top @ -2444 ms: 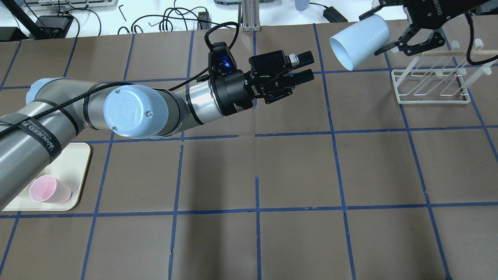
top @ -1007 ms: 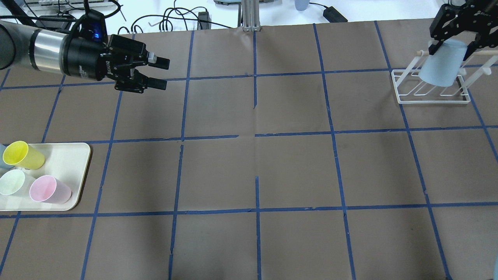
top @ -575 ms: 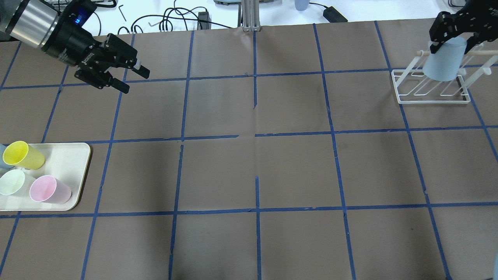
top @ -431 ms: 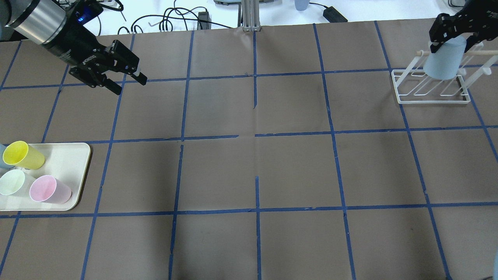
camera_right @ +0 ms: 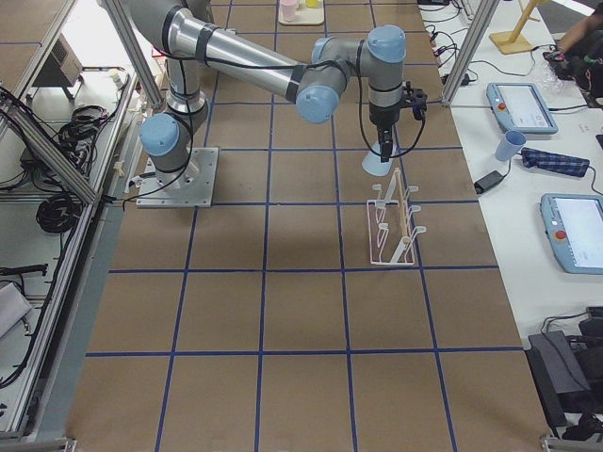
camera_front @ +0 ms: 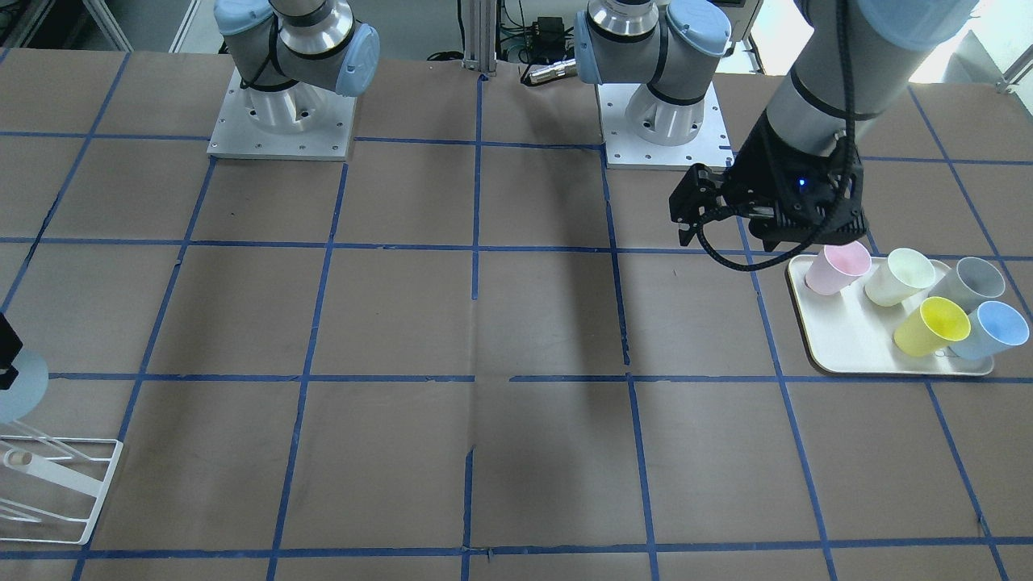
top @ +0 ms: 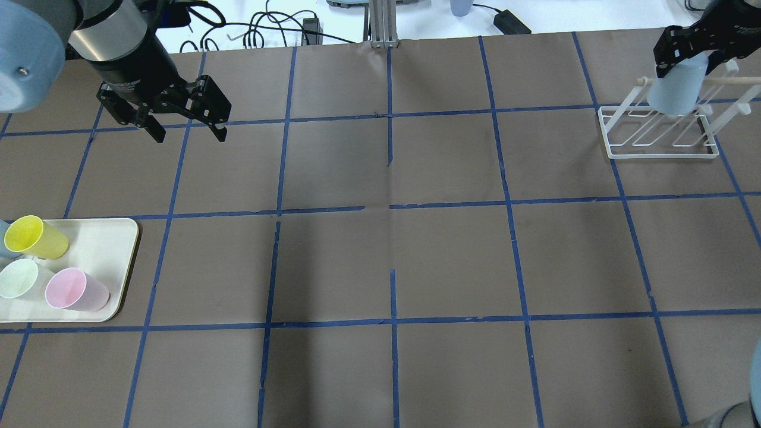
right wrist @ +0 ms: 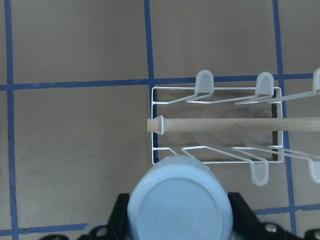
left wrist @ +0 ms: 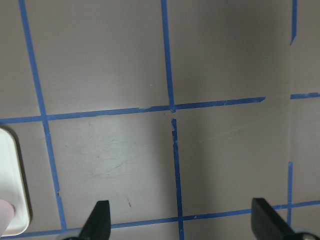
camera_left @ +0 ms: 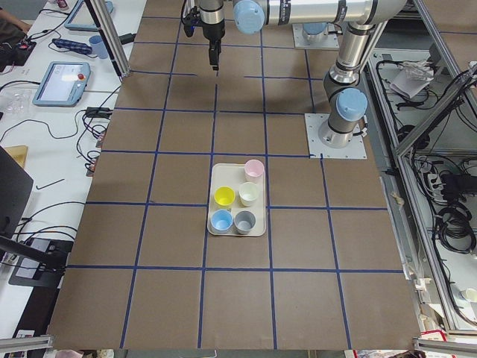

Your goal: Transfer IKEA cup to right arm and place on rack

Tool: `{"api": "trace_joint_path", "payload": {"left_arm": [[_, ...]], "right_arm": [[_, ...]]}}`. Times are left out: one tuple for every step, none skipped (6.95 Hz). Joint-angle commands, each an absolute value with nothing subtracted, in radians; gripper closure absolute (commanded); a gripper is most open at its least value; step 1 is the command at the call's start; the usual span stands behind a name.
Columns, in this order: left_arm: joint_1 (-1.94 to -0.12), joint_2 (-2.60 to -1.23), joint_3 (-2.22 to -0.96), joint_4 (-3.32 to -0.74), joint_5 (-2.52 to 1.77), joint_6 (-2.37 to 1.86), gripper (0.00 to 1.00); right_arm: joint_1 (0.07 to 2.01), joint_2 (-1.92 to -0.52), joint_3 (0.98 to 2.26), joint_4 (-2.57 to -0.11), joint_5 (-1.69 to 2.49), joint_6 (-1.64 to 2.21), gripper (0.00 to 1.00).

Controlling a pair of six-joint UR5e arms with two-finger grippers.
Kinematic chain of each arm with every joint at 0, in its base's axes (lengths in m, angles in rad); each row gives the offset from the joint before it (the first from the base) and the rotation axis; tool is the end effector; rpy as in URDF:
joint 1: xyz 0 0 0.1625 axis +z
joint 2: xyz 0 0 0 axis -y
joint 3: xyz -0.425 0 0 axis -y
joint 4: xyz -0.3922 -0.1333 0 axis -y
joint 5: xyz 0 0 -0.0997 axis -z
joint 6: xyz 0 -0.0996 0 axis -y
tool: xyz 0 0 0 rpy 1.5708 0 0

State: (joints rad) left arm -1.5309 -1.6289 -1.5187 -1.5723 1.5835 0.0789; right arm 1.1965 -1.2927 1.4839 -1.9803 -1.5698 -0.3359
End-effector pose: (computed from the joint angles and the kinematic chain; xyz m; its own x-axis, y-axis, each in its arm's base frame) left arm -0.1114 -0.5207 0.4841 -0.9992 0.0391 -0.0121 0.0390 0.9992 0.0085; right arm -0.1028 -0.6264 0.4210 -0.9965 0.0455 0.0705 0.0302 0.9783 -0.2048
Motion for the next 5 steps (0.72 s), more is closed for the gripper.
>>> {"api": "trace_joint_path", "payload": {"left_arm": [[-1.555, -1.567, -1.528, -1.548, 1.597, 0.014, 0.00], [-1.555, -1.553, -1.534, -1.546, 1.592, 0.015, 0.00], [-1.548, -1.540, -1.546, -1.545, 1.560, 0.018, 0.00], [-1.542, -1.531, -1.549, -1.545, 1.552, 0.020, 0.00], [-1.543, -1.532, -1.549, -1.543, 1.552, 0.017, 0.00]], "right_arm": [[1.164, -1.264, 1.486, -2.006, -1.522, -0.339, 1.00], [1.158, -1.255, 1.494, -2.006, -1.517, -0.337, 1.00], [1.148, -1.244, 1.514, -2.034, -1.513, -0.339, 1.00], [1.135, -1.238, 1.538, -2.066, -1.488, -0.386, 1.00], [1.129, -1.230, 1.555, -2.103, -1.477, -0.403, 1.00]]}}
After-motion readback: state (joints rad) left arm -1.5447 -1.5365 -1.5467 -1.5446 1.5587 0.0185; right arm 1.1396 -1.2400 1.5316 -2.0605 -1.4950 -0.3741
